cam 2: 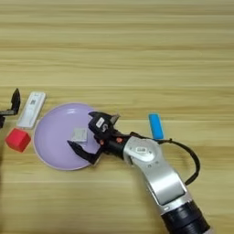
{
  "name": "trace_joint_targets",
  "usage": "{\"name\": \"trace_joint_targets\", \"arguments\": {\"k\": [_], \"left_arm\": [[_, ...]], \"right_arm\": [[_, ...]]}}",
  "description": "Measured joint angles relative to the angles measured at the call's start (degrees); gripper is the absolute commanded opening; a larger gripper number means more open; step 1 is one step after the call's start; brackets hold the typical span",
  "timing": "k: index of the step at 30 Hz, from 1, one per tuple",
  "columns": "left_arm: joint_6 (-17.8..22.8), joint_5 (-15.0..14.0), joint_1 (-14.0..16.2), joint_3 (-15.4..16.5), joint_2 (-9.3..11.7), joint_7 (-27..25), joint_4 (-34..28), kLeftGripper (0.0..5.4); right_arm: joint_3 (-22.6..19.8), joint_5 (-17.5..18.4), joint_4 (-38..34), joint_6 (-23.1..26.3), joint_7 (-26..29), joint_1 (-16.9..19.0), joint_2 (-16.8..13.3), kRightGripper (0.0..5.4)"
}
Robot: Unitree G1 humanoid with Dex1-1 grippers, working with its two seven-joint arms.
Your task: Move the objects on the table
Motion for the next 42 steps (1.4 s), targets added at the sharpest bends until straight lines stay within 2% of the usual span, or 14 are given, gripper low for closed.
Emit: {"name": "trace_joint_targets", "arguments": {"k": [8,19,28,33,42], "left_arm": [[0.01,0.01,0.4,-0.11,-0.08,0.1,-0.53,5.37],[0.03,0.03,0.98,-0.4,-0.39,0.57,-1.01,5.37],[0.03,0.01,1.01,-0.69,-0.52,0.83,-1.1,5.37],[0.05,-0.01,1.06,-0.93,-0.62,0.89,-1.37,5.37],[0.11,-0.01,1.07,-1.09,-0.85,1.11,-1.56,5.37]], "right_arm": [[1.94,-1.29,5.85,-0.3,0.79,-3.83,0.74,5.4],[4.32,-2.94,9.04,-0.83,1.59,-4.79,0.81,5.4],[4.61,-3.64,9.82,-1.54,2.28,-5.02,0.53,5.4],[4.61,-3.91,9.78,-1.65,2.71,-5.32,-0.14,5.4],[4.85,-6.1,7.08,0.6,5.5,-6.41,-3.89,5.4]]}}
